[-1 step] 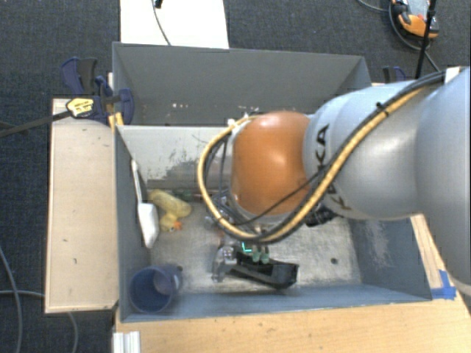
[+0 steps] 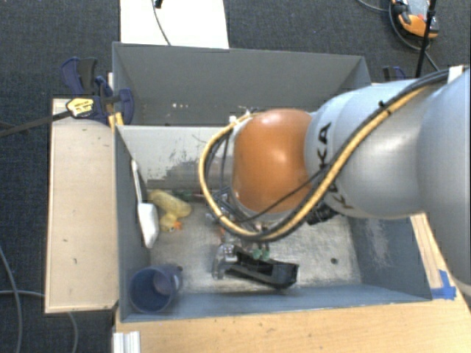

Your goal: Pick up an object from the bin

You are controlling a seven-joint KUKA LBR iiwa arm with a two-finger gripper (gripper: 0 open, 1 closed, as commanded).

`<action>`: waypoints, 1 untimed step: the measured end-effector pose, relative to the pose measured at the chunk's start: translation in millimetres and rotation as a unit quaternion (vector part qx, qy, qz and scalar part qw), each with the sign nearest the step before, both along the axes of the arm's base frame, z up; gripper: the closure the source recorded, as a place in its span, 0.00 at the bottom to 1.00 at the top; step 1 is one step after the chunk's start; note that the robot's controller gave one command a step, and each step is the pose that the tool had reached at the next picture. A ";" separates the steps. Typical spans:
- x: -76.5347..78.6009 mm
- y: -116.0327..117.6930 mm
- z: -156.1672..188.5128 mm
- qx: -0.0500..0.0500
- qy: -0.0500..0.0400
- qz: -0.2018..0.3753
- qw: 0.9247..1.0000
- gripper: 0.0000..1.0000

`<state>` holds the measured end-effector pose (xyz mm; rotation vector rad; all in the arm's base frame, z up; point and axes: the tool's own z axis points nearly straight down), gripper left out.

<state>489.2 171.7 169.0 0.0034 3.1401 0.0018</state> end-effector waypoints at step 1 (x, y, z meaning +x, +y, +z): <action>1.0 -58.6 -66.5 0.000 -0.002 0.053 0.999 0.00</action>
Offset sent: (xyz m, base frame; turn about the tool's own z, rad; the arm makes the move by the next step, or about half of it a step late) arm -0.0126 -0.0620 -0.0449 -0.0372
